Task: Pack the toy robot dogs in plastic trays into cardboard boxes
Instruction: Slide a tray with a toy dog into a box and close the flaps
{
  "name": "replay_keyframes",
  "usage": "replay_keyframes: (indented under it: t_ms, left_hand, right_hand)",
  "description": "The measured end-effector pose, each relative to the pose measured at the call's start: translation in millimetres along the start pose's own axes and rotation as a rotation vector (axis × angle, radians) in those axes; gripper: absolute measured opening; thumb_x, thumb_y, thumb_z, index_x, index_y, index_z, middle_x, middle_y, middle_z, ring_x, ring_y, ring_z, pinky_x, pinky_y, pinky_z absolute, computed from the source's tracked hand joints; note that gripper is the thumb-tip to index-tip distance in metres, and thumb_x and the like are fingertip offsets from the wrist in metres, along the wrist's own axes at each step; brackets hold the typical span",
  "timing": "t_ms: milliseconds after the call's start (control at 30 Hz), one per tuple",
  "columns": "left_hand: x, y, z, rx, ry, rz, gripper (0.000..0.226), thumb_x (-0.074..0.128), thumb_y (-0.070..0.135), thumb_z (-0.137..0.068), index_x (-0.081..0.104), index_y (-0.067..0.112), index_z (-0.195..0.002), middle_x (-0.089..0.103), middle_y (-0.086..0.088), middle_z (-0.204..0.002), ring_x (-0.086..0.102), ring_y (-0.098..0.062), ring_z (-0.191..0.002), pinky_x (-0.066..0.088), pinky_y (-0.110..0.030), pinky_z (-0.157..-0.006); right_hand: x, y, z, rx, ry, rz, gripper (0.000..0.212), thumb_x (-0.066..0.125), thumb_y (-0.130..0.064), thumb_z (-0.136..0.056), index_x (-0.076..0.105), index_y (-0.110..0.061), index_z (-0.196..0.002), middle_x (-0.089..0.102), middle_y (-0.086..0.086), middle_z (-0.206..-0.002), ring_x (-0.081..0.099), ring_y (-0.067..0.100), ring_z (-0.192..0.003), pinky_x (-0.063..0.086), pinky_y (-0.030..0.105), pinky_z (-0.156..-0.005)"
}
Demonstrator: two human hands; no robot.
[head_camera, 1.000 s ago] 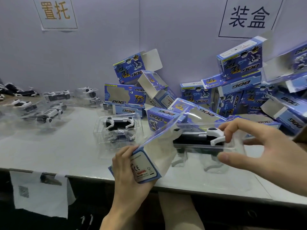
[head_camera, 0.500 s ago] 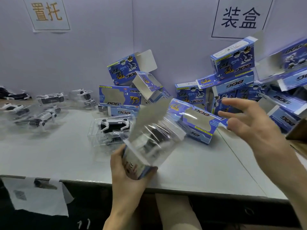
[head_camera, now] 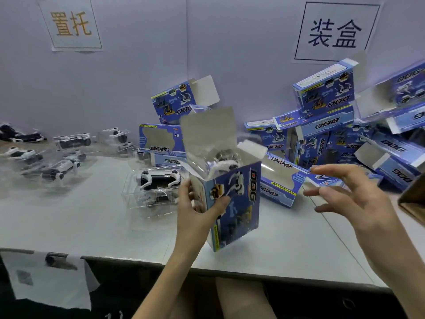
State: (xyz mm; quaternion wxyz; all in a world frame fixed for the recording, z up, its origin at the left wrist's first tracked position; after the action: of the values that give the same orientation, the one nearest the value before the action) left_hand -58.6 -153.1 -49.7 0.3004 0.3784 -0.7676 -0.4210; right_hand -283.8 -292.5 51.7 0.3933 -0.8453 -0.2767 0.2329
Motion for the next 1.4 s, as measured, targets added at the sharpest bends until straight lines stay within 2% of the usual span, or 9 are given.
replay_keyframes:
  t_ms: [100,267,367,467,700,933,1167,1267,1400]
  left_hand:
    - [2.8,-35.6,2.6,-0.102,-0.181,-0.047,0.064,0.088,0.026,-0.071,0.048,0.027,-0.121,0.067,0.006,-0.110,0.069,-0.004,-0.097,0.055,-0.018,-0.071]
    - [-10.5,-61.5,2.9,-0.223,-0.285,-0.054,0.076,0.086,0.047,-0.068,0.045,0.036,-0.131,0.066,0.008,-0.123,0.065,-0.018,-0.114,0.057,-0.027,-0.082]
    - [-11.0,-68.3,6.4,-0.264,-0.341,-0.068,0.084,0.086,0.052,-0.066,0.043,0.042,-0.138,0.064,0.008,-0.129,0.061,-0.018,-0.120,0.056,-0.031,-0.088]
    - [-14.3,-71.9,3.0,-0.276,-0.319,-0.134,0.101,0.080,0.053,-0.065,0.032,0.034,-0.152,0.058,0.006,-0.137,0.052,-0.020,-0.129,0.045,-0.047,-0.106]
    - [-15.1,-66.5,4.4,-0.282,-0.377,-0.159,0.092,0.075,0.054,-0.071,0.037,0.028,-0.150,0.064,0.010,-0.130,0.057,-0.013,-0.123,0.052,-0.034,-0.096]
    - [-14.7,-62.5,4.5,-0.281,-0.380,-0.097,0.087,0.074,0.048,-0.076,0.034,0.034,-0.152,0.061,0.008,-0.136,0.054,-0.013,-0.129,0.046,-0.048,-0.107]
    - [-10.9,-40.8,7.7,-0.108,-0.115,-0.109,0.085,0.068,0.060,-0.068,0.041,0.035,-0.145,0.048,0.012,-0.147,0.048,-0.009,-0.132,0.042,-0.049,-0.109]
    - [-3.4,-9.2,-4.6,0.091,-0.032,-0.131,0.075,0.061,0.057,-0.080,0.038,0.035,-0.148,0.042,0.023,-0.149,0.042,-0.002,-0.137,0.038,-0.035,-0.111]
    - [16.9,17.6,-15.2,0.312,-0.105,-0.319,0.059,0.063,0.043,-0.090,0.049,0.025,-0.145,0.052,0.012,-0.145,0.045,-0.006,-0.136,0.038,-0.022,-0.110]
  right_hand:
    - [0.5,1.4,-0.8,0.003,-0.022,0.008,0.028,0.060,-0.033,-0.079,0.067,-0.023,-0.103,0.064,0.010,-0.093,0.070,0.027,-0.088,0.052,0.045,-0.081]
    - [0.0,2.9,-13.3,-0.013,-0.061,0.045,0.006,0.069,-0.025,-0.086,0.071,-0.025,-0.092,0.072,0.003,-0.092,0.070,0.022,-0.086,0.055,0.035,-0.076]
    - [14.9,-3.3,-33.7,-0.074,-0.116,0.063,0.022,0.058,-0.011,-0.096,0.070,-0.018,-0.079,0.072,0.004,-0.080,0.066,0.016,-0.073,0.052,0.023,-0.066]
    - [45.9,-14.5,-61.8,-0.118,-0.247,0.125,0.027,0.056,-0.024,-0.094,0.066,-0.016,-0.070,0.064,0.002,-0.061,0.055,0.012,-0.057,0.046,0.020,-0.056]
    - [124.7,7.7,-132.5,-0.002,-0.636,0.531,0.044,0.053,-0.037,-0.101,0.059,-0.016,-0.063,0.055,-0.005,-0.059,0.048,0.009,-0.055,0.043,0.030,-0.065]
    - [151.2,68.5,-121.3,0.192,-0.773,0.607,0.045,0.052,-0.037,-0.102,0.053,-0.018,-0.061,0.044,-0.006,-0.054,0.038,0.007,-0.047,0.035,0.024,-0.059]
    - [151.2,68.3,-112.5,0.197,-0.802,0.586,0.042,0.048,-0.034,-0.104,0.053,-0.019,-0.065,0.045,-0.005,-0.060,0.039,0.008,-0.052,0.033,0.027,-0.061]
    - [149.5,69.2,-114.1,0.208,-0.793,0.561,0.040,0.048,-0.029,-0.104,0.054,-0.018,-0.066,0.047,-0.003,-0.064,0.041,0.010,-0.057,0.034,0.027,-0.062]
    - [146.1,71.9,-117.2,0.280,-0.735,0.490,0.040,0.047,-0.023,-0.102,0.054,-0.017,-0.064,0.049,-0.006,-0.058,0.042,0.003,-0.046,0.037,0.018,-0.053]
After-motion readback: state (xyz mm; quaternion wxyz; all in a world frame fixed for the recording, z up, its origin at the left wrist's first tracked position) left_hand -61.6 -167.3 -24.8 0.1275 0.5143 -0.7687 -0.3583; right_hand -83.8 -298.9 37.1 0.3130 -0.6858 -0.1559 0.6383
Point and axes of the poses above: each hand's wrist, its own z-axis away from the middle knuckle, its own x-axis out of the palm, y = z × x, the point moved 4 cm from there along -z, towards the middle knuckle
